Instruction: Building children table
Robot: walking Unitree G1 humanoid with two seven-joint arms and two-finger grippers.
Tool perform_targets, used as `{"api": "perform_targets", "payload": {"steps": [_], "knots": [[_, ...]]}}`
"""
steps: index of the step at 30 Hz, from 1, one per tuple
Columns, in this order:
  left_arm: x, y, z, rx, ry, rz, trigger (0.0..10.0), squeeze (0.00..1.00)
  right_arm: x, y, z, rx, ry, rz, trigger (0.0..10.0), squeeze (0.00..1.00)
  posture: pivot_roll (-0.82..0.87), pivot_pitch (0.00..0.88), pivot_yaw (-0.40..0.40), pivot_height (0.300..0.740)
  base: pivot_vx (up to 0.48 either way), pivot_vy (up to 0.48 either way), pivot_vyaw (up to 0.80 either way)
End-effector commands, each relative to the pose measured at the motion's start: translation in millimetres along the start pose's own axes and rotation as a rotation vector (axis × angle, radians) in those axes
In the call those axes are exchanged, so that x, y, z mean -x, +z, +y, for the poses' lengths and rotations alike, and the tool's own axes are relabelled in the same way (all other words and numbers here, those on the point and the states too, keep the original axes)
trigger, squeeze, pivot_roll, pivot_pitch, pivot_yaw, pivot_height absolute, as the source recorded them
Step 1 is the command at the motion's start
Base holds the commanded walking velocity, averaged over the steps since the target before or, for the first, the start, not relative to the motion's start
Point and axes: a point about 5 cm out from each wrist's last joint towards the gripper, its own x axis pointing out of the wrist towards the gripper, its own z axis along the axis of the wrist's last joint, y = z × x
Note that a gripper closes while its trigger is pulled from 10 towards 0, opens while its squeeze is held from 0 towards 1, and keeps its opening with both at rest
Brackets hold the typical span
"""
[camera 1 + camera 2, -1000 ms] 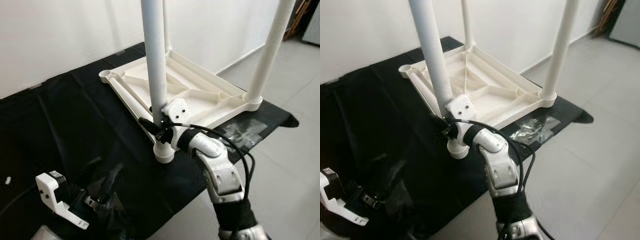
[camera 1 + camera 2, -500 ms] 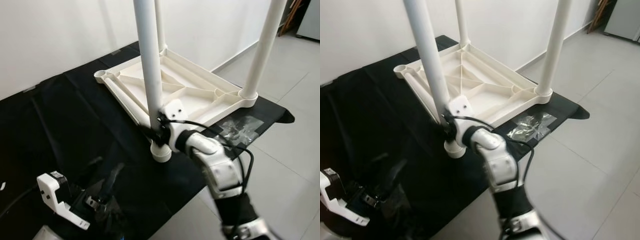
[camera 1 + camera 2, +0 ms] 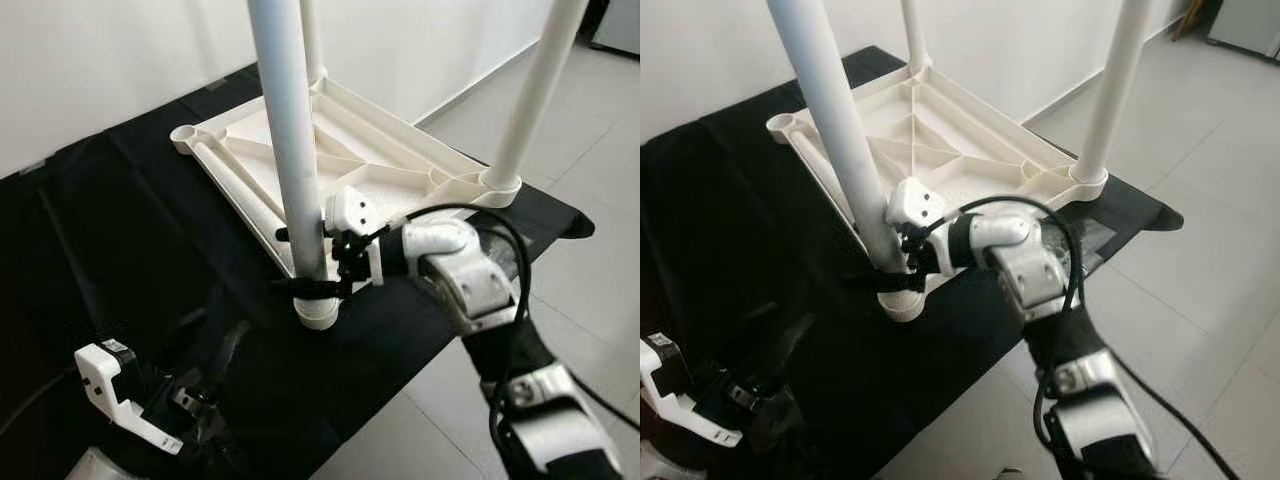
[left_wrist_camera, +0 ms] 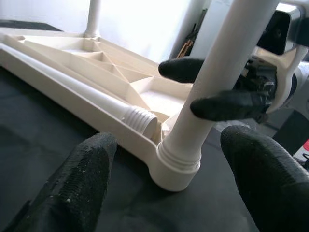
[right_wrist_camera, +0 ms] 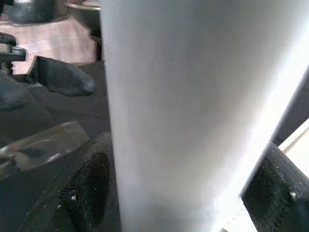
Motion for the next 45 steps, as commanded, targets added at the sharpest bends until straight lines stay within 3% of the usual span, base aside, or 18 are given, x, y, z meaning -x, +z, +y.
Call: {"api": "perform_targets", "payload": {"steps": [1,2,3,4,5,19,22,30,31,32,33,35,36,38,39,40,41,45], "knots": [[2.4,1.6,-1.2,-0.014,0.010,0.003,10.0,0.00,-4.1,3.5,-2.1,0.017,0.049,-0.013,10.0,0.00,0.02,0.206,0.091,0.740,0.000,0.000,0.00],[2.6,1.7,-1.4,-0.013,0.009,0.004,10.0,0.00,-2.6,3.6,-5.9,0.013,0.058,-0.012,10.0,0.00,0.02,0.206,0.091,0.740,0.000,0.000,0.00],[2.7,2.0,-1.6,-0.013,0.009,0.005,10.0,0.00,-1.1,2.1,-8.9,0.006,0.066,-0.002,4.2,0.00,0.02,0.208,0.091,0.740,0.000,0.000,0.00],[2.7,2.0,-1.6,-0.013,0.009,0.005,10.0,0.00,-1.1,2.1,-8.9,0.006,0.066,-0.002,4.2,0.00,0.02,0.208,0.091,0.740,0.000,0.000,0.00],[2.9,2.2,-1.8,-0.012,0.008,0.005,10.0,0.00,0.6,-0.1,-10.3,-0.002,0.082,0.004,0.0,0.00,0.02,0.210,0.092,0.740,0.000,0.000,0.00],[4.0,3.2,-1.4,-0.010,0.010,0.006,10.0,0.00,2.2,-26.6,-0.4,-0.092,-0.046,0.029,0.0,0.00,0.00,0.215,0.088,0.740,0.000,0.000,0.00],[4.5,3.5,0.6,-0.013,0.011,0.007,10.0,0.00,-15.2,-63.6,26.5,-0.360,-0.704,0.140,0.0,0.00,0.01,0.208,0.082,0.740,0.000,0.000,0.00],[2.8,0.8,5.1,-0.014,0.008,0.015,10.0,0.00,-18.3,-59.9,47.5,-0.420,-0.894,0.136,0.0,0.00,-0.01,0.173,0.089,0.740,0.000,0.000,0.00],[2.0,0.0,5.5,-0.016,0.004,0.017,10.0,0.00,-22.8,-54.0,43.3,-0.396,-0.866,0.113,5.5,0.00,0.00,0.170,0.086,0.740,0.000,0.000,0.00],[1.5,-0.2,5.5,-0.017,0.002,0.018,10.0,0.00,-25.4,-51.1,41.1,-0.385,-0.846,0.103,5.5,0.00,0.00,0.170,0.086,0.740,0.000,0.000,0.00],[1.6,-0.3,5.5,-0.020,0.008,0.015,10.0,0.00,-30.2,-45.6,40.9,-0.384,-0.788,0.076,10.0,0.00,-0.01,0.165,0.091,0.740,0.000,0.000,0.00],[1.7,-0.3,5.5,-0.022,0.013,0.012,10.0,0.00,-33.3,-41.9,41.2,-0.384,-0.746,0.058,10.0,0.00,-0.01,0.165,0.091,0.740,0.000,0.000,0.00],[1.8,-0.3,5.4,-0.022,0.017,0.010,10.0,0.00,-37.2,-38.0,45.8,-0.404,-0.700,0.056,10.0,0.63,0.00,0.164,0.090,0.740,0.000,0.000,0.00],[1.8,-0.3,5.4,-0.022,0.019,0.009,10.0,0.00,-39.7,-35.5,49.3,-0.419,-0.670,0.057,10.0,0.63,0.00,0.164,0.090,0.740,0.000,0.000,0.00],[1.7,-0.4,4.7,-0.021,0.017,0.008,10.0,0.00,-36.7,-32.4,42.5,-0.389,-0.592,0.035,10.0,1.00,0.00,0.164,0.087,0.740,0.000,0.000,0.00],[1.7,-0.4,4.7,-0.021,0.017,0.008,10.0,0.00,-36.7,-32.4,42.5,-0.389,-0.592,0.035,10.0,1.00,0.00,0.164,0.087,0.740,0.000,0.000,0.00],[1.6,-0.5,4.1,-0.020,0.016,0.008,10.0,0.00,-33.1,-28.9,38.0,-0.369,-0.550,0.022,10.0,0.00,0.00,0.165,0.087,0.740,0.000,0.000,0.00],[1.0,-0.3,1.6,-0.015,0.006,0.008,10.0,0.00,-14.1,-11.5,25.0,-0.137,-0.249,-0.063,10.0,0.00,0.01,0.173,0.091,0.740,0.000,0.000,0.00]]}}
